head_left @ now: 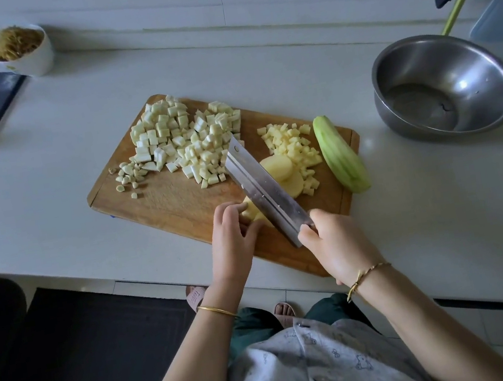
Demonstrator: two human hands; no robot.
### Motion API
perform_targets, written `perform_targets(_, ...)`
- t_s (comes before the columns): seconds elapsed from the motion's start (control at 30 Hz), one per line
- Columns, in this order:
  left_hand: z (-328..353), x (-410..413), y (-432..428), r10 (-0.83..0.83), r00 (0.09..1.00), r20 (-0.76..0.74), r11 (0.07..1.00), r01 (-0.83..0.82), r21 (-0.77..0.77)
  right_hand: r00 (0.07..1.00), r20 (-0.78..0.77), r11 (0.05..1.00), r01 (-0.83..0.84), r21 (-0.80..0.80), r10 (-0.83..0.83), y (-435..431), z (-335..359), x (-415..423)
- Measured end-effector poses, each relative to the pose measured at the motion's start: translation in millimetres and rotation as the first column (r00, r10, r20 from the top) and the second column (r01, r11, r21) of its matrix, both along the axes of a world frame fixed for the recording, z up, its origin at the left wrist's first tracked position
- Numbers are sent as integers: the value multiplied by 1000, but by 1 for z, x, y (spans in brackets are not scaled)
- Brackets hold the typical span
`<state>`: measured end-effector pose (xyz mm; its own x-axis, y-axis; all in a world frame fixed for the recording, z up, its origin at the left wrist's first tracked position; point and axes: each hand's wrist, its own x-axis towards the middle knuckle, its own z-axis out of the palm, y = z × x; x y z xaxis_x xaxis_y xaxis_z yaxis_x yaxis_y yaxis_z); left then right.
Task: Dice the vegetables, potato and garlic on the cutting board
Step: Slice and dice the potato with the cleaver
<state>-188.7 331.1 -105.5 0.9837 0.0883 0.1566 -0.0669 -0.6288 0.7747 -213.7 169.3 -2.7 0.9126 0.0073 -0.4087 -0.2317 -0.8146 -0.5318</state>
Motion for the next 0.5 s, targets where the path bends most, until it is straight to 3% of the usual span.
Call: perform_targets(0.5, 0, -2, -2, 5, 1000, 17, 1000, -6, 19, 998, -59, 1000, 17, -17, -18, 4, -14, 8)
